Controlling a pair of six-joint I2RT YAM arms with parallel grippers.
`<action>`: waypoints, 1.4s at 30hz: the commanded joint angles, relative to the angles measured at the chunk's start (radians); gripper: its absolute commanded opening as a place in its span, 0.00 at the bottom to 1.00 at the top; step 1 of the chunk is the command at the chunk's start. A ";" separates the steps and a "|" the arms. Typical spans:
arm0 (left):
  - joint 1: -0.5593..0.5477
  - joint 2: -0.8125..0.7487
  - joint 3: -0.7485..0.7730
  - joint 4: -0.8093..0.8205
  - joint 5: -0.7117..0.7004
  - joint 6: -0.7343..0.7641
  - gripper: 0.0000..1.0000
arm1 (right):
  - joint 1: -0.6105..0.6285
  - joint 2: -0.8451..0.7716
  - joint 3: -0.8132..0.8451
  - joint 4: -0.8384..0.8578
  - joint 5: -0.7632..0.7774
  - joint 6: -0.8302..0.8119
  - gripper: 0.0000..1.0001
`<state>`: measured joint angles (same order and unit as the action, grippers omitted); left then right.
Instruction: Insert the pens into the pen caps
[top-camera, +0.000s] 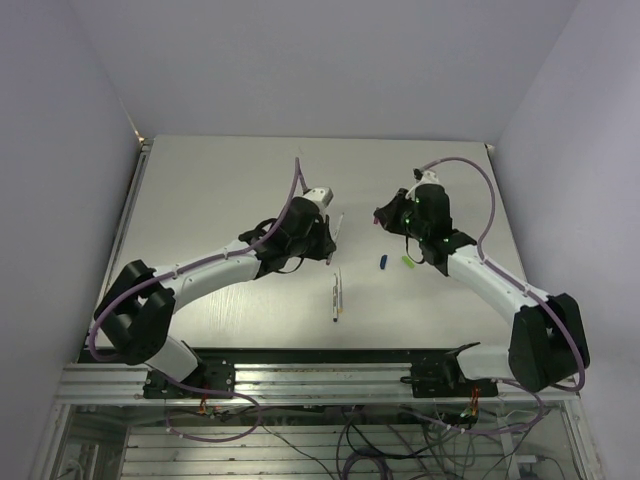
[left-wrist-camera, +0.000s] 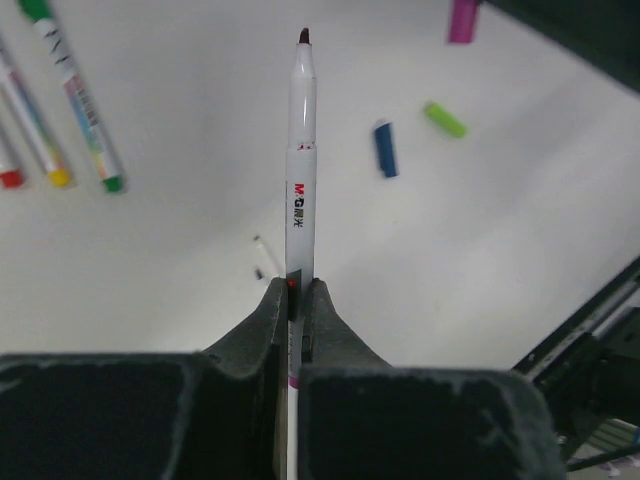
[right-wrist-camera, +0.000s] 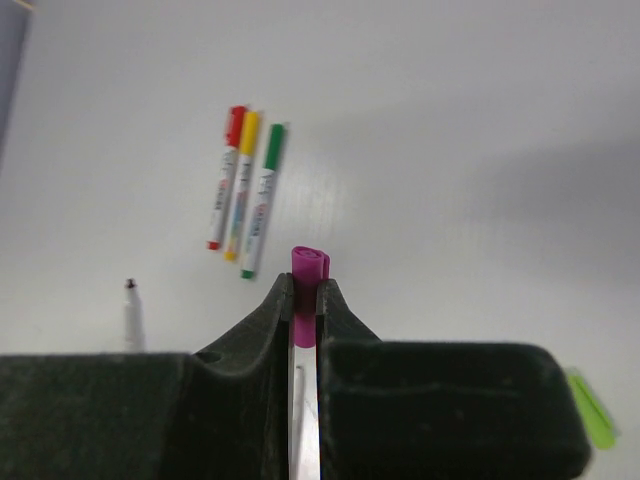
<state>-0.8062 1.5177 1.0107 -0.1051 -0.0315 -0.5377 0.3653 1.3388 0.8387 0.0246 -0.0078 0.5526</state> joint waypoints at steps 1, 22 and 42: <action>0.006 -0.012 0.000 0.172 0.150 0.003 0.07 | 0.000 -0.070 -0.046 0.200 -0.059 0.035 0.00; -0.001 0.028 -0.006 0.326 0.297 -0.087 0.07 | -0.002 -0.135 -0.099 0.370 -0.063 0.112 0.00; 0.000 0.025 -0.007 0.337 0.255 -0.097 0.07 | -0.002 -0.139 -0.127 0.377 -0.123 0.148 0.00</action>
<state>-0.8066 1.5524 0.9993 0.1955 0.2371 -0.6334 0.3664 1.2087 0.7242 0.3725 -0.1101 0.6922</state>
